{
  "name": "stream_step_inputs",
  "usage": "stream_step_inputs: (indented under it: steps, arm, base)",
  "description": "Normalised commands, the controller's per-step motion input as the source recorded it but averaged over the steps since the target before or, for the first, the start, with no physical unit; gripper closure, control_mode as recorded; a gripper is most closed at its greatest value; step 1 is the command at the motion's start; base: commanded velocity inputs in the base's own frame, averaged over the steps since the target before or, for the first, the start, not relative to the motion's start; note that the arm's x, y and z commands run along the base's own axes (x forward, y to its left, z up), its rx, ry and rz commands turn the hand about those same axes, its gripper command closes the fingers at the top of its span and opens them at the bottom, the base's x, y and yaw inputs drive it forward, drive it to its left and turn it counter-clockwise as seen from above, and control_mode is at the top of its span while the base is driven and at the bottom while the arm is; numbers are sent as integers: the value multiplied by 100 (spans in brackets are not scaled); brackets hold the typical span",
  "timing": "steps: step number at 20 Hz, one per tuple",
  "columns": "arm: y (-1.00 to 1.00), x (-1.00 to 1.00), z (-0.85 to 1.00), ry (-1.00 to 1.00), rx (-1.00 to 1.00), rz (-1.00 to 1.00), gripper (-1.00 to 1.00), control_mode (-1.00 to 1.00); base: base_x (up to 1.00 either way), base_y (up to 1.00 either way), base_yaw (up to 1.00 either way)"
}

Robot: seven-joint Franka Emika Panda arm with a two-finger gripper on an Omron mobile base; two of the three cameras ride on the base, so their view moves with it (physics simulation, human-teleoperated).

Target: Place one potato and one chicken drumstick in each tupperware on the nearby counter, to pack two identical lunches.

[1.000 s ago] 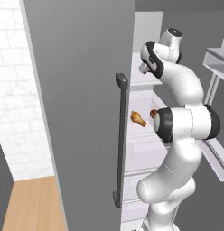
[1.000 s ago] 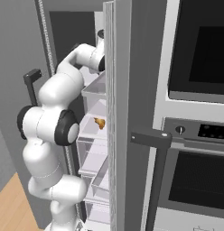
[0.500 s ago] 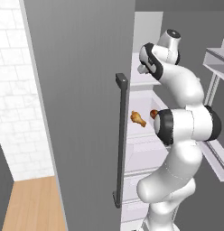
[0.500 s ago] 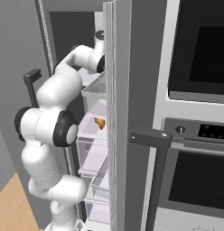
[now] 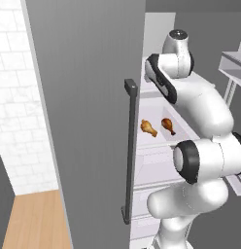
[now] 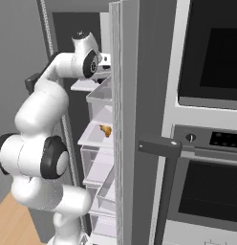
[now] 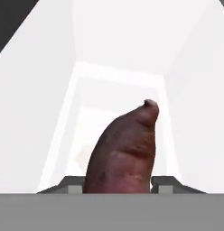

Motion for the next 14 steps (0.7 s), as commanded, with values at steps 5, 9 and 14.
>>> stream_step_inputs:
  steps: [5, 9, 14]
  arm:
    - [3, -100, 0, -11, 8, -23, 100, -100]
    - [18, -100, 0, -15, 13, -29, 100, -100]
    - [0, -100, 0, 0, 17, -23, 100, -100]
  base:
    - [0, 0, 0]
    - [0, 0, 0]
    - [0, 0, 0]
